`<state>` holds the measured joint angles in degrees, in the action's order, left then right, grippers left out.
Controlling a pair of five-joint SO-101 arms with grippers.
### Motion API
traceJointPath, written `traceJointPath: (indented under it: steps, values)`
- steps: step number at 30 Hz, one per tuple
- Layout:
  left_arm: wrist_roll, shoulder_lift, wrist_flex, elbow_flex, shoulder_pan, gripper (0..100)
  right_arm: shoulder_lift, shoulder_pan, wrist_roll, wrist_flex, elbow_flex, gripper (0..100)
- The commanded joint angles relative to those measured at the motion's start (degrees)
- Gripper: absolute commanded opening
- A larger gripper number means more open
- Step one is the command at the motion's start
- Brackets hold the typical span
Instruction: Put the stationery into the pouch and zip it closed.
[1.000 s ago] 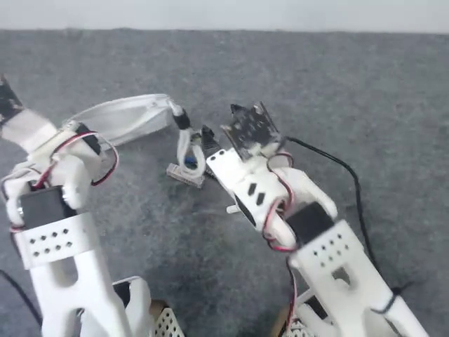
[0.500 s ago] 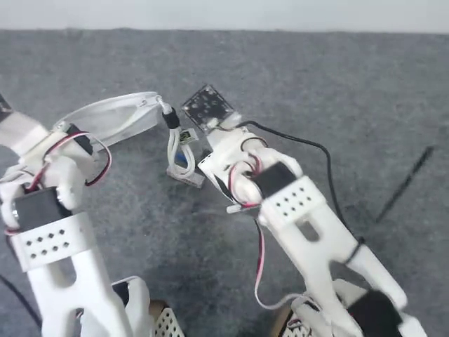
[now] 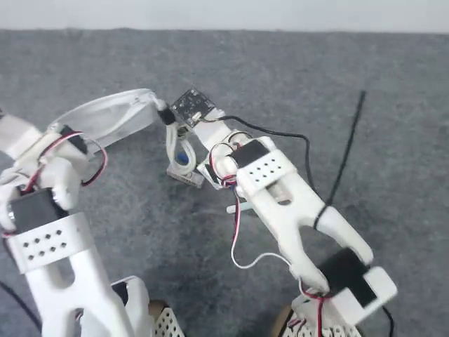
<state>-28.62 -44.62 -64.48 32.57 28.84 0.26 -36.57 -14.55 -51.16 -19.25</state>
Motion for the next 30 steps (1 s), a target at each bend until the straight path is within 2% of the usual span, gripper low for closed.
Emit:
traceJointPath:
  steps: [1, 8, 26, 30]
  values:
    - [-1.05, -0.26, 2.2, -0.75, 1.23, 1, 1.36, 0.66, -4.22, -0.04, 3.25, 19.1]
    - [-1.05, -0.26, 2.29, 0.04, 1.23, 1, 7.16, 0.66, -6.42, 1.19, 4.48, 19.1]
    - [-0.97, -0.26, 2.2, 0.13, 1.23, 1, 25.63, 6.73, -6.59, 0.57, 19.08, 19.0]
    - [-0.97, -0.26, 2.2, 0.13, 1.23, 1, 27.12, 7.16, -6.59, 0.57, 20.4, 11.3]
